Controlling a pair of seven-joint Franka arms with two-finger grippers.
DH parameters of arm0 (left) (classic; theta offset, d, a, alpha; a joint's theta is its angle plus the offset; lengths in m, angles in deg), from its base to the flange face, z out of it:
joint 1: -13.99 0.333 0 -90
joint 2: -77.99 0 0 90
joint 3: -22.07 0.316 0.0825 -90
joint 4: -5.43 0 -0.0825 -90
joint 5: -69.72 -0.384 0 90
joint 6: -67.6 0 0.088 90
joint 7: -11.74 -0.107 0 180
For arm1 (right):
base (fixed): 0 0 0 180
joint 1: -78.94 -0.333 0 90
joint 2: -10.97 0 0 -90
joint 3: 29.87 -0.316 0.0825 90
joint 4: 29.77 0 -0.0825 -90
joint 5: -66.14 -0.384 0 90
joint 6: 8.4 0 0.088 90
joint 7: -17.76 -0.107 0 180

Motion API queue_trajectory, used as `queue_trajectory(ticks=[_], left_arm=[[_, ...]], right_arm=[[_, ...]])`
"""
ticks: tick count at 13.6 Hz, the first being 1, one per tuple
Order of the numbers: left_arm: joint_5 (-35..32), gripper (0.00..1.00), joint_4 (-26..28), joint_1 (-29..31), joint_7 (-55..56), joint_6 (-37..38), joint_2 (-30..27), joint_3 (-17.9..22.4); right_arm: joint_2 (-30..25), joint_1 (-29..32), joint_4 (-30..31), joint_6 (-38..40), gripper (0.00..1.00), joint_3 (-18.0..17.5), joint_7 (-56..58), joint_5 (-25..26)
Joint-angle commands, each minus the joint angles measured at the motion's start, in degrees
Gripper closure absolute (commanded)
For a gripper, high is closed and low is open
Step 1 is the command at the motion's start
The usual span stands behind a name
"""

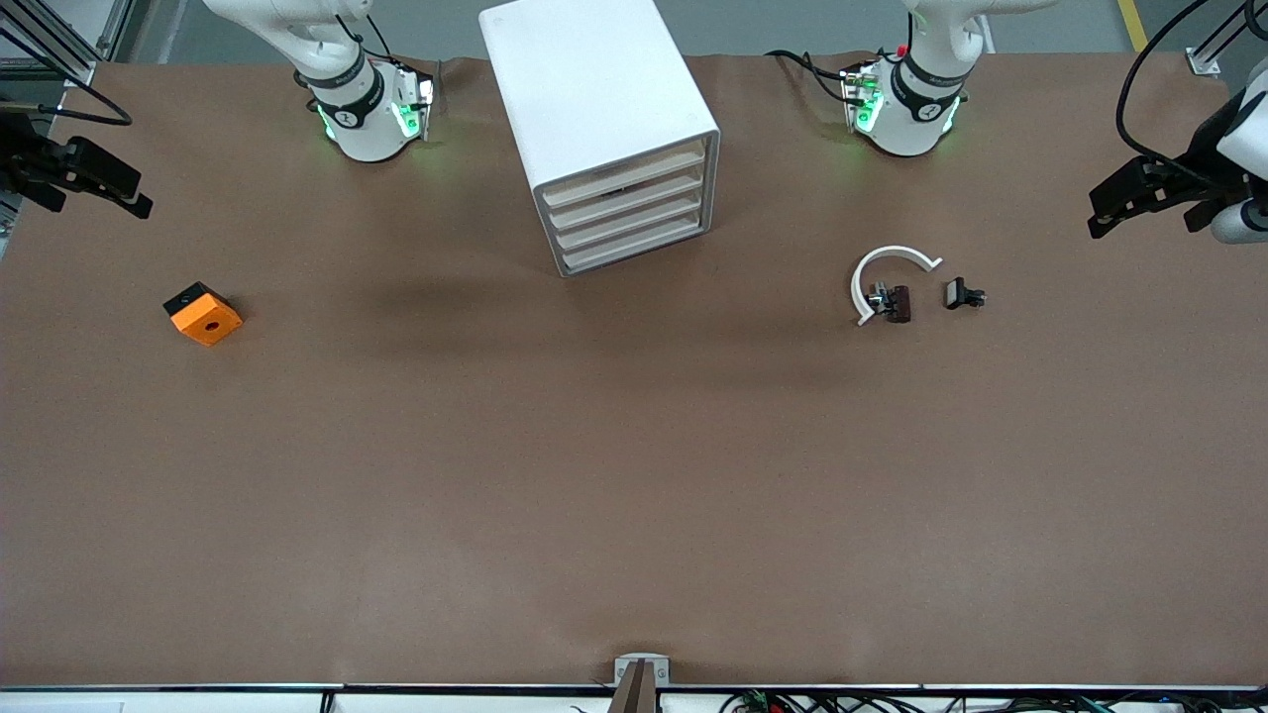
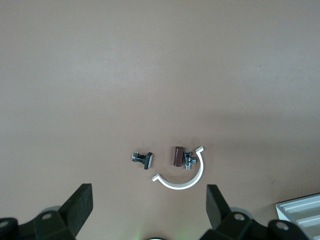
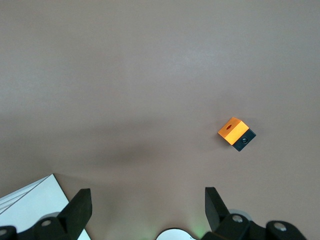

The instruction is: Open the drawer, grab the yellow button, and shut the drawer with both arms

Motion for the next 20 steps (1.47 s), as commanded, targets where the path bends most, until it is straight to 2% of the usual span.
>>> queue_trajectory(ticks=[1,16,20], left_arm=[[0.11,0.0,-0.96,0.37,-0.39,1.11,0.08,0.16],[0.46,0.0,-0.96,1.15,-0.22,1.11,0.25,0.25],[0.99,0.0,-0.43,1.07,1.71,-1.08,2.97,-0.01]], right_arm=[[0.21,0.56,-1.03,0.32,0.0,-0.58,0.47,0.42],[0.21,0.56,-1.03,0.23,0.0,-0.58,0.47,0.42],[0.21,0.56,-1.03,0.23,0.0,-0.58,0.47,0.42]])
